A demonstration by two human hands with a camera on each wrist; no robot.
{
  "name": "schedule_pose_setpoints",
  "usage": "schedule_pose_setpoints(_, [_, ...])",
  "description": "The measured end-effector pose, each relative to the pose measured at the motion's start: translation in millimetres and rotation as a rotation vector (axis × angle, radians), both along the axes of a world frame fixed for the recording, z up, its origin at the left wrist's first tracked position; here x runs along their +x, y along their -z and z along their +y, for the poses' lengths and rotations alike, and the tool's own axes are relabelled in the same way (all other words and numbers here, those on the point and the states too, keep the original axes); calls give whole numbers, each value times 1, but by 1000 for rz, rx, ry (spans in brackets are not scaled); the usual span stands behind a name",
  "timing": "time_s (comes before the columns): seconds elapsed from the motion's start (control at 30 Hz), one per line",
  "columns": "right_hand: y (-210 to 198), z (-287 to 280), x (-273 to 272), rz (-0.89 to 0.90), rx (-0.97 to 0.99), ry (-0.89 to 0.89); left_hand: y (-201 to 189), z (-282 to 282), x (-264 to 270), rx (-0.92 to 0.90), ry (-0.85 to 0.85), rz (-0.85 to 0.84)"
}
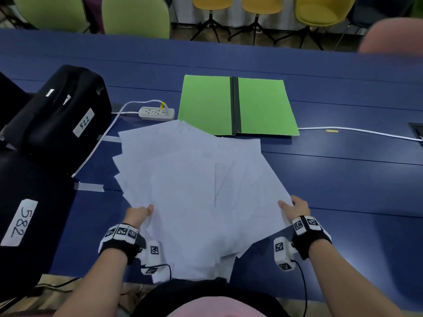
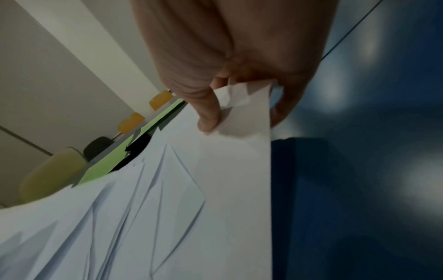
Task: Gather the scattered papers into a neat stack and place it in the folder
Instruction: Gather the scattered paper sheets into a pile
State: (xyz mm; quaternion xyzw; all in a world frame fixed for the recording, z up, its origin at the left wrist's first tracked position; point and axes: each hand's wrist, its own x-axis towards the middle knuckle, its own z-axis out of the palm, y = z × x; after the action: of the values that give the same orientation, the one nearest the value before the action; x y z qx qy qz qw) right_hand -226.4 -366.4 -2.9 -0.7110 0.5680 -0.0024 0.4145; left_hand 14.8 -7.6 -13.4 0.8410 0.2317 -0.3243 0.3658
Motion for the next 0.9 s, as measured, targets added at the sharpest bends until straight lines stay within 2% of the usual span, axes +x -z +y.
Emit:
schedule_pose_setpoints(0.1, [4,9,5,-38,28,23,-1,11,-3,52,-25,0])
schedule_pose_setpoints(0.2, [10,24,13,10,117,20,-4,10,-9,59,-133,-5])
schedule_pose_setpoints(0.43, [15,43,31,95,268,-138,-16,0,-10,122,-49,19])
schedule_pose_setpoints(0.6, [1,42,43,39,-26,-54,-21,0,-13,109,14,6])
schedule_pose_setpoints(0.8, [-7,53,51,226,-93,-211,-23,-16,-22,87,-17,-59])
schedule_pose_setpoints(0.9, [-5,60,51,117,-20,-131,-25,-16,-23,80,-27,-57])
